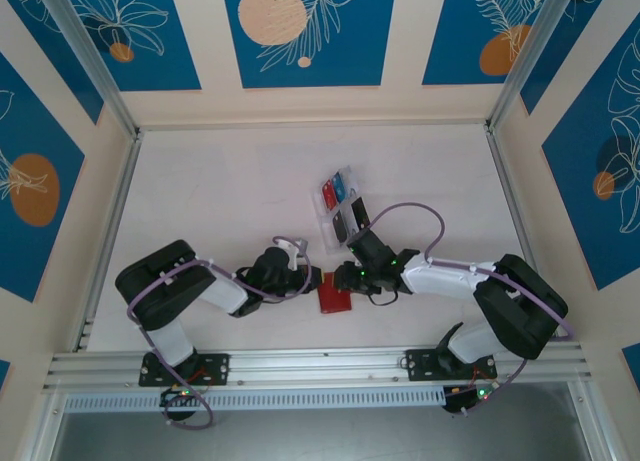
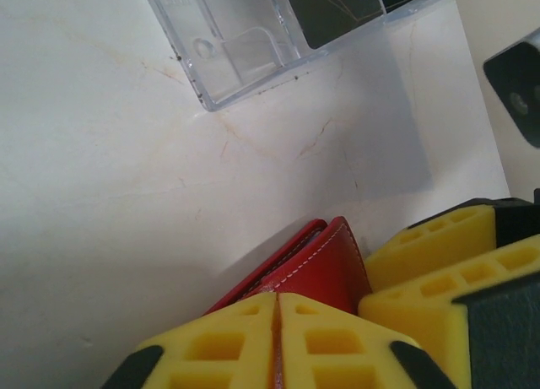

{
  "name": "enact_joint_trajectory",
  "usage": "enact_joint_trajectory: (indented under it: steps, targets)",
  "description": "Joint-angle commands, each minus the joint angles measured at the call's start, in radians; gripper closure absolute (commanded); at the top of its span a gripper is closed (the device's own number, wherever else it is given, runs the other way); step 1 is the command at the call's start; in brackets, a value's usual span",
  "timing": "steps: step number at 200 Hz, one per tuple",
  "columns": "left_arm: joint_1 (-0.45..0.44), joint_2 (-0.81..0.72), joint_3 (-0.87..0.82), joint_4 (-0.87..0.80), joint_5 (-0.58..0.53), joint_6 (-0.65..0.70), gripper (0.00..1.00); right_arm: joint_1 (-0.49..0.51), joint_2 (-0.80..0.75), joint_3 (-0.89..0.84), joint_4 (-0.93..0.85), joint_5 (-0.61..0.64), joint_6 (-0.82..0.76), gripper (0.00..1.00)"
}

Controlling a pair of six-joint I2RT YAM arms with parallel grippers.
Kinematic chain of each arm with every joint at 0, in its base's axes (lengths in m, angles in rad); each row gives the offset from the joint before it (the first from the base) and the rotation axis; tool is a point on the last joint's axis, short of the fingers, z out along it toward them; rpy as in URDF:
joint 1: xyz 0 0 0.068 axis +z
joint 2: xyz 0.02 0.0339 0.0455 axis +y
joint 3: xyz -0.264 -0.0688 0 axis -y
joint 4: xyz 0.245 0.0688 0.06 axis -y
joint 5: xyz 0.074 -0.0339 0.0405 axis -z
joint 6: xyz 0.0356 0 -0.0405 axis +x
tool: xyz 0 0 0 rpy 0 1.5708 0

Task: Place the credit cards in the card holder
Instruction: Open the card holder at the bottom-center of the table.

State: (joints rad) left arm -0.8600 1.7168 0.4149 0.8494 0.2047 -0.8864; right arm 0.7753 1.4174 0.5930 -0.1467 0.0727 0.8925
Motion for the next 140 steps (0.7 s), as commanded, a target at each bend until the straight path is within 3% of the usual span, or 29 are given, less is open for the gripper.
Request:
enact_joint_trajectory:
  steps: [1, 52, 94, 140]
  targets:
    - [-0.028, -0.023, -0.036, -0.177, 0.004, 0.000, 0.85, -0.010, -0.006, -0.020, 0.031, -0.081, 0.003, 0.60]
    - [-0.026, -0.253, -0.015, -0.432, -0.010, 0.020, 0.72, -0.037, -0.018, -0.047, 0.053, -0.104, 0.013, 0.61]
    - [-0.027, -0.348, -0.025, -0.571, -0.041, 0.026, 0.84, -0.048, -0.032, -0.053, 0.055, -0.124, 0.011, 0.62]
    - [-0.055, -0.228, 0.027, -0.527, 0.016, 0.041, 0.93, -0.059, -0.067, -0.068, 0.070, -0.162, 0.014, 0.63]
